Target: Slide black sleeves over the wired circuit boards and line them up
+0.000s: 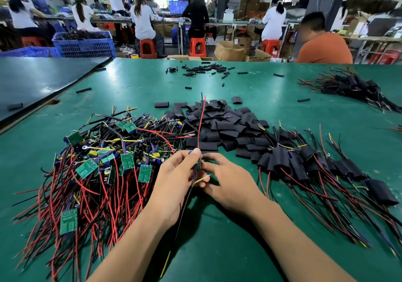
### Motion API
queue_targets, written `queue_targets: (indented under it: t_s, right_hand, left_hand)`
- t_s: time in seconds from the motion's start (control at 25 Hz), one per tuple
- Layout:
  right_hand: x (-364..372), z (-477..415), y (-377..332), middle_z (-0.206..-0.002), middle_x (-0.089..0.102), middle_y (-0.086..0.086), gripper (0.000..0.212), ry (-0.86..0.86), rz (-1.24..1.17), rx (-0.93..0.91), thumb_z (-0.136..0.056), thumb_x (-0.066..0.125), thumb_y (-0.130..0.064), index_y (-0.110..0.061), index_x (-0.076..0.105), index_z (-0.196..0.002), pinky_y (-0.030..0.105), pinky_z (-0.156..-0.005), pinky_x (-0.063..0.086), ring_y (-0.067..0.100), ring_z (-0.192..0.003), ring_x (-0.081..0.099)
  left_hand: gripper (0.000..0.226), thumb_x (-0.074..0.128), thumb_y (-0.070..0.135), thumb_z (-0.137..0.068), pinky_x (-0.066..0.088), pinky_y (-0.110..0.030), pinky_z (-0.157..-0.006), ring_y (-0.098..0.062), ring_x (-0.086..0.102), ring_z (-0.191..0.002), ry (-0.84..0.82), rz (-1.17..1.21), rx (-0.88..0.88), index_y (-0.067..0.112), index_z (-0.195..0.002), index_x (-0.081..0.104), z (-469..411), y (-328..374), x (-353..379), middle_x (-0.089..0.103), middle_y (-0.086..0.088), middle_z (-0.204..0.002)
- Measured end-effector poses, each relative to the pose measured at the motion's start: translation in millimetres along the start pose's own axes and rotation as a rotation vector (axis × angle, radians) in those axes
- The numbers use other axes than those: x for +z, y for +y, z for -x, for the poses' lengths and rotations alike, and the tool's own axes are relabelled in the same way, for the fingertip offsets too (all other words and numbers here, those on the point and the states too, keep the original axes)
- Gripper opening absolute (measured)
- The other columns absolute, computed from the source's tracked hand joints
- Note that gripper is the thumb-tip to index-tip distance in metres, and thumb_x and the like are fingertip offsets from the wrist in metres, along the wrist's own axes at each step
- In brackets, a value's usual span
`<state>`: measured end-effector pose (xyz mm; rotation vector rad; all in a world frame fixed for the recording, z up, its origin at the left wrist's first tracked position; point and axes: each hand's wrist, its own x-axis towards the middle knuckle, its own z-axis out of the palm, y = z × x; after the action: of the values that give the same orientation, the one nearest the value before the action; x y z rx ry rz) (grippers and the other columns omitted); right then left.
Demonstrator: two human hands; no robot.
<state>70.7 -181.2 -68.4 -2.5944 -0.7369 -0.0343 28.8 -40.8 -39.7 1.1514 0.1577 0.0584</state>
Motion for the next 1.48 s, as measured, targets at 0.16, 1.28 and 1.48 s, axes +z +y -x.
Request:
queue_targets:
  t_s: [0.16, 1.28, 1.48]
  right_hand:
    - [-3, -2, -4, -0.121, 0.063, -0.013, 0.02, 0.116, -0.014, 0.062, -0.093, 0.056, -0.04, -0.032, 0.066, -0.109, 0.035, -0.087, 0.047, 0.018, -0.112, 0.058]
    - [-28, 8, 23, -0.117, 0.068, -0.003, 0.025, 0.334, -0.183, 0.235, -0.094, 0.066, -0.025, -0.022, 0.068, -0.119, 0.03, -0.098, 0.04, 0.019, -0.111, 0.055]
    - [-36, 5, 19, -0.097, 0.072, -0.018, 0.014, 0.443, -0.701, 0.289, -0.096, 0.066, -0.02, -0.024, 0.071, -0.108, 0.008, -0.08, 0.045, -0.007, -0.087, 0.062]
  left_hand:
    - [0.014, 0.06, 0.017, -0.097, 0.047, -0.026, -0.051, -0.02, 0.052, -0.053, 0.038, -0.05, -0.006, 0.01, -0.086, 0.065, -1, -2, -2, 0.058, -0.012, -0.069]
    - [0.02, 0.058, 0.014, -0.096, 0.044, -0.015, -0.058, -0.009, 0.057, -0.055, 0.024, -0.615, 0.25, 0.025, -0.089, 0.073, 0, -16, -5, 0.067, 0.0, -0.062]
    - [0.019, 0.063, 0.024, -0.095, 0.037, -0.023, -0.053, -0.011, 0.043, -0.053, -0.004, -0.557, 0.248, 0.023, -0.079, 0.072, 4, -12, -4, 0.051, 0.007, -0.055]
